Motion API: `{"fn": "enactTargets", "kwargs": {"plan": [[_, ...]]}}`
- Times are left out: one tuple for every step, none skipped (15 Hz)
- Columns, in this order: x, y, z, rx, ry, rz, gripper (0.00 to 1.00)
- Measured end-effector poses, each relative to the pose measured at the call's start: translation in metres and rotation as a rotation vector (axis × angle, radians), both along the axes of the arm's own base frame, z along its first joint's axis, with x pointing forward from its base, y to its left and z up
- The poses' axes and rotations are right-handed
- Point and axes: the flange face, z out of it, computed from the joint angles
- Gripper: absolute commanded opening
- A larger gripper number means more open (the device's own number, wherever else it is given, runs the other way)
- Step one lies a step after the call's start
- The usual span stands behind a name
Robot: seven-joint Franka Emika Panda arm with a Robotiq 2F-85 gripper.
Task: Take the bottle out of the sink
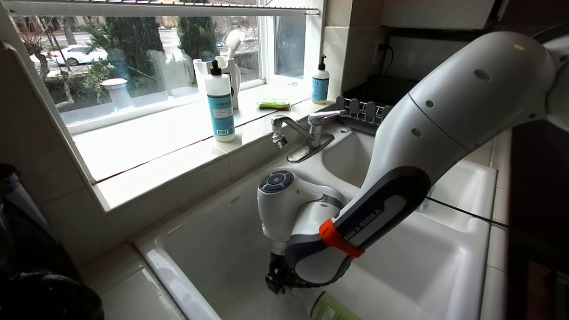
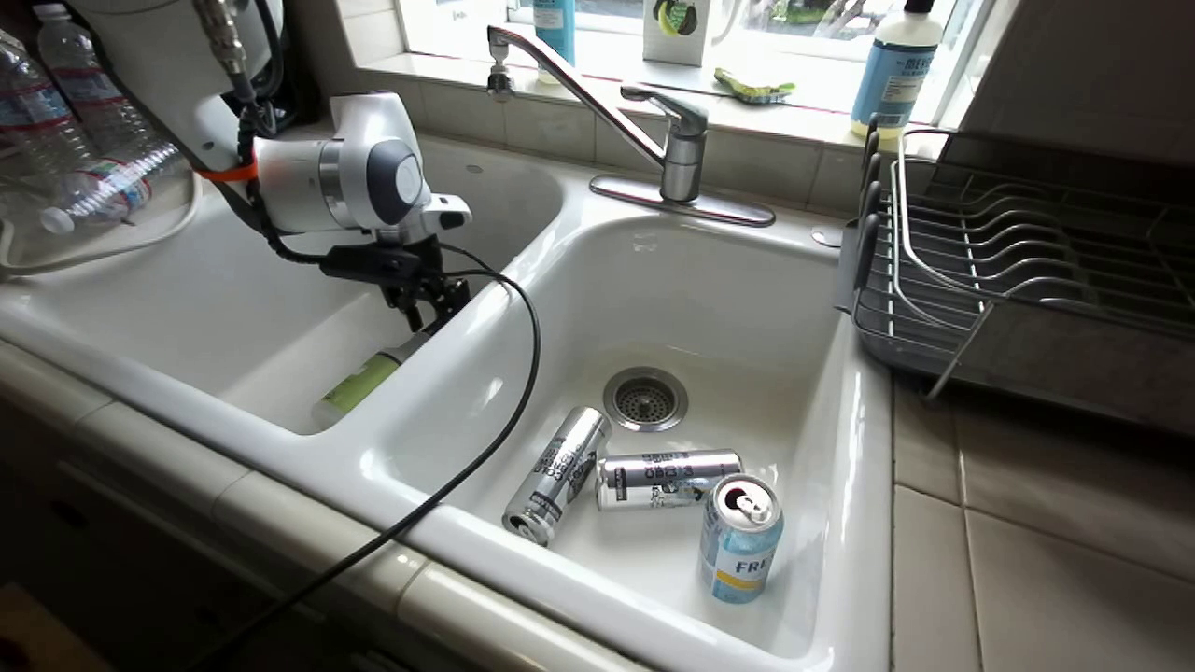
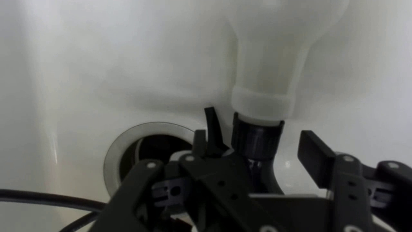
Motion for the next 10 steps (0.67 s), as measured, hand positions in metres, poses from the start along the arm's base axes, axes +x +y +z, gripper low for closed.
{"fn": "enactTargets", "kwargs": {"plan": [[0.001, 0.001, 0.0, 0.002, -0.009, -0.001, 0.39], [0.001, 0.001, 0.0, 0.003, -0.015, -0.001, 0.31], [0.001, 0.002, 0.0, 0.005, -0.02, -0.001, 0.24], [0.002, 0.002, 0.0, 0.005, -0.024, 0.0, 0.17], [0.002, 0.003, 0.0, 0.006, -0.028, 0.0, 0.12], [0.003, 0.005, 0.001, 0.01, -0.037, -0.001, 0.11], [0.004, 0.006, 0.002, 0.016, -0.049, 0.0, 0.11], [0.005, 0.008, 0.003, 0.023, -0.062, 0.002, 0.11], [0.006, 0.009, 0.004, 0.032, -0.076, 0.004, 0.11], [0.007, 0.011, 0.004, 0.043, -0.092, 0.004, 0.11]]}}
